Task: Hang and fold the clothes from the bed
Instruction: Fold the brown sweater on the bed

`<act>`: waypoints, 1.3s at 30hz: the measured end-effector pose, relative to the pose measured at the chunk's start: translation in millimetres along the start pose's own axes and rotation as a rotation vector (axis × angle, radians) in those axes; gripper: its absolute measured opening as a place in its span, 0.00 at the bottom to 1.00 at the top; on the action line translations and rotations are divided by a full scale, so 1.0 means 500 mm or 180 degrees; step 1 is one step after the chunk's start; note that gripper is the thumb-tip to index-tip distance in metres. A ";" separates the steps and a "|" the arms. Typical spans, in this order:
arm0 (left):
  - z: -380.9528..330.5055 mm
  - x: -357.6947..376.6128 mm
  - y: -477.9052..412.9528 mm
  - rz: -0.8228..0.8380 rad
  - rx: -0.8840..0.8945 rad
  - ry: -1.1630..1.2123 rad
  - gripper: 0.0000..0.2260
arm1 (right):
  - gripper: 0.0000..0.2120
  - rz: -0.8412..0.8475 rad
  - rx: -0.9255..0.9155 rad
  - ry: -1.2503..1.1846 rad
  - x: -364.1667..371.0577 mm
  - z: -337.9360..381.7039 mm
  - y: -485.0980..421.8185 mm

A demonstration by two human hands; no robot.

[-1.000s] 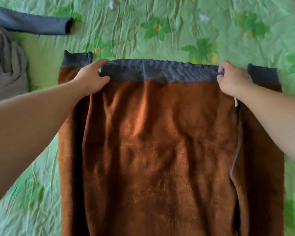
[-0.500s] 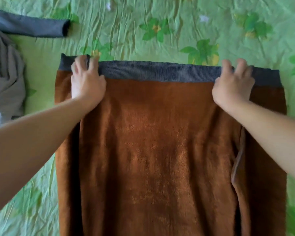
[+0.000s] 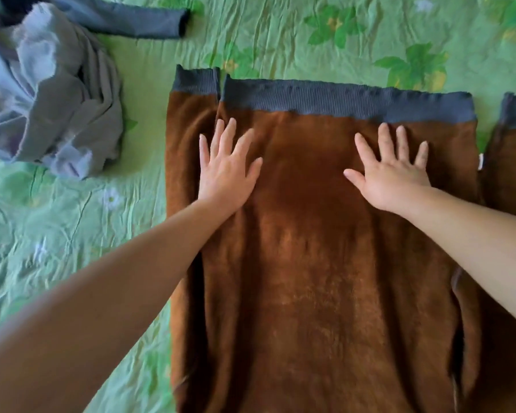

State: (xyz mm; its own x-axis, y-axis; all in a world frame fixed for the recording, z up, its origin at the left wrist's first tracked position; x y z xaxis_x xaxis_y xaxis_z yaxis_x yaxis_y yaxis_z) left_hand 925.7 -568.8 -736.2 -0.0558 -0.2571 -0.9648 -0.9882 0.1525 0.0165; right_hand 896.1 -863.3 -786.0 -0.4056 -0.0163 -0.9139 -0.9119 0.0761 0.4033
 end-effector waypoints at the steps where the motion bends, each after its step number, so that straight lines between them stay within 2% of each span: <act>1: 0.037 -0.034 0.042 -0.0241 -0.0302 0.0323 0.25 | 0.32 -0.0242 -0.0056 -0.0023 -0.023 0.025 0.021; 4: 0.172 -0.051 0.231 -0.0413 -0.1608 0.1540 0.27 | 0.27 -0.0984 -0.0761 -0.0496 -0.057 0.170 0.140; 6: 0.234 -0.045 0.357 -0.0309 -0.2324 0.1786 0.29 | 0.25 -0.0892 -0.1274 -0.0792 -0.032 0.287 0.244; 8: 0.270 -0.028 0.441 -0.0111 -0.2791 0.2297 0.28 | 0.25 -0.0654 -0.1626 -0.0914 -0.001 0.384 0.326; 10: 0.275 0.000 0.482 0.0312 -0.2990 0.3044 0.22 | 0.25 -0.0527 -0.1867 -0.0861 0.020 0.459 0.381; 12: 0.266 0.011 0.498 0.0713 -0.2884 0.3302 0.12 | 0.28 -0.0275 -0.1849 -0.0693 0.043 0.505 0.410; 14: 0.281 -0.010 0.505 0.0516 -0.2876 0.3244 0.04 | 0.31 -0.0067 -0.1715 -0.0520 0.063 0.529 0.422; 17: 0.339 -0.055 0.529 -0.0093 -0.3103 0.3028 0.05 | 0.34 0.0050 -0.1595 -0.0210 0.072 0.550 0.421; 21: 0.412 -0.073 0.588 -0.0341 -0.3315 0.2540 0.04 | 0.38 0.0285 -0.1368 0.0162 0.086 0.546 0.401; 25: 0.435 -0.069 0.607 -0.0350 -0.3184 0.2172 0.04 | 0.38 0.0433 -0.1316 0.0448 0.103 0.536 0.402; 28: 0.438 -0.057 0.607 -0.0207 -0.3205 0.2362 0.04 | 0.36 0.0509 -0.1186 0.0342 0.095 0.544 0.402; 31: 0.440 -0.052 0.592 -0.0108 -0.3176 0.3079 0.07 | 0.27 -0.0142 -0.1241 -0.0127 0.014 0.598 0.391; 33: 0.423 -0.052 0.571 0.0155 -0.3041 0.3712 0.10 | 0.21 -0.0301 -0.1288 -0.0619 -0.037 0.640 0.366; 35: 0.397 -0.061 0.546 0.0385 -0.2694 0.4081 0.12 | 0.18 -0.0114 -0.0993 -0.1057 -0.067 0.671 0.312; 36: 0.383 -0.066 0.534 0.0422 -0.2430 0.4126 0.15 | 0.22 -0.0013 -0.0745 -0.1232 -0.079 0.681 0.284; 37: 0.367 -0.077 0.523 0.0411 -0.2081 0.3968 0.18 | 0.28 0.0089 -0.0529 -0.1381 -0.091 0.691 0.259; 39: 0.318 -0.099 0.506 0.0404 -0.1199 0.3057 0.28 | 0.37 0.0272 -0.0296 -0.1387 -0.103 0.715 0.231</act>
State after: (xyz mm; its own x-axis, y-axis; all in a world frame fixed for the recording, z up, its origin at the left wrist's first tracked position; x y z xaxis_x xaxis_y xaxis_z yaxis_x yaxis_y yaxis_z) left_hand 701.1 -366.0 -726.2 -0.0895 -0.9371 -0.3374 -0.9385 -0.0341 0.3436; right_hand 834.2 -497.4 -708.5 -0.4335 0.4088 -0.8031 -0.8861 -0.0312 0.4625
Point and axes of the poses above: each hand's wrist, its own y-axis away from the middle knuckle, its own x-axis out of the palm, z = x × y, the point moved 10 cm from there along -y, towards the middle knuckle, and after that the axes turned 3 degrees about -z, right-handed, at the moved point
